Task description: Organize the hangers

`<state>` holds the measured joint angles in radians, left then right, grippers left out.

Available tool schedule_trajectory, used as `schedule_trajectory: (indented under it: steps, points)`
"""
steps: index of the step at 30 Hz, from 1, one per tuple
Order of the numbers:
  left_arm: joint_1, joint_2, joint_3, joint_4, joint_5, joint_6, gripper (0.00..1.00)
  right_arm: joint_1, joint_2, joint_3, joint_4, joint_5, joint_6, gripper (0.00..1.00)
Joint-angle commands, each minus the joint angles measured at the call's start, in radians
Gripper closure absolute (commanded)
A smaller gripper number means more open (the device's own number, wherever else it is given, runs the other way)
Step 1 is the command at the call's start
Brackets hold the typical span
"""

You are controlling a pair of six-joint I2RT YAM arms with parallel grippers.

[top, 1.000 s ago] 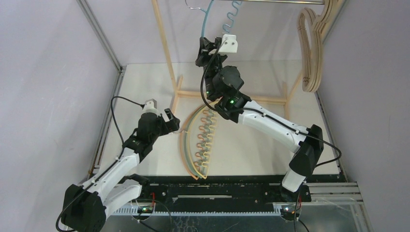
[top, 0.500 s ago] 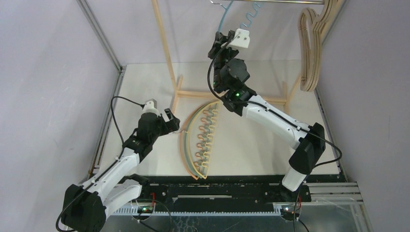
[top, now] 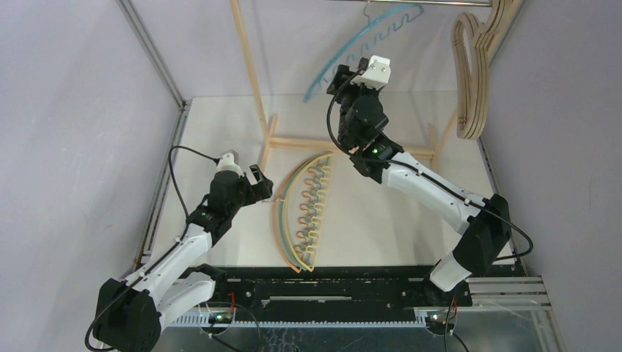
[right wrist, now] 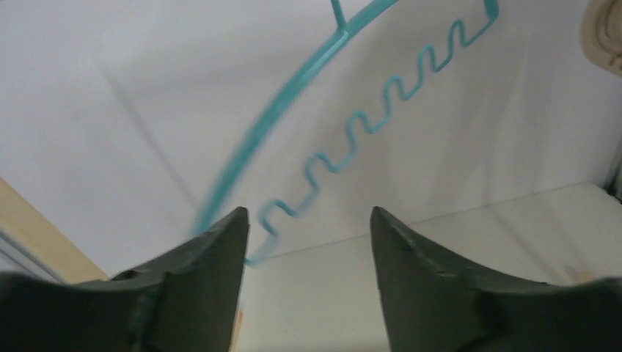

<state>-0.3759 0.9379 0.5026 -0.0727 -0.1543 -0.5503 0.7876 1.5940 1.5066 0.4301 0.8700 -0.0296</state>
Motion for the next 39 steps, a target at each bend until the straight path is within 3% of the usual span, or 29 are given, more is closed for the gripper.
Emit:
schedule_trajectory:
  steps: [1, 7, 9, 15, 22, 29, 39]
  points:
    - [-0.005, -0.001, -0.021, 0.037, -0.001, 0.002, 0.00, 0.053, -0.100, -0.057, 0.054, 0.083, -0.109, 0.27]
    - [-0.005, -0.001, -0.020, 0.029, -0.013, 0.000, 0.00, 0.161, -0.202, -0.142, -0.029, 0.120, -0.162, 0.12]
    - [-0.004, 0.007, -0.016, 0.027, -0.014, 0.000, 0.00, 0.211, -0.239, -0.176, -0.095, 0.127, -0.155, 0.02]
    - [-0.003, 0.033, -0.004, 0.023, -0.013, -0.009, 0.00, 0.299, -0.365, -0.267, -0.574, 0.029, 0.181, 0.00]
    - [0.019, 0.085, -0.001, 0.022, -0.035, -0.064, 0.00, 0.463, -0.336, -0.427, -0.782, -0.033, 0.378, 0.01]
    - [0.057, 0.117, -0.007, 0.011, -0.050, -0.099, 0.00, 0.525, -0.175, -0.464, -0.733, -0.201, 0.481, 0.09]
    - [0.128, 0.022, -0.072, 0.002, -0.044, -0.104, 0.00, 0.443, 0.039, -0.444, -0.572, -0.510, 0.583, 0.27]
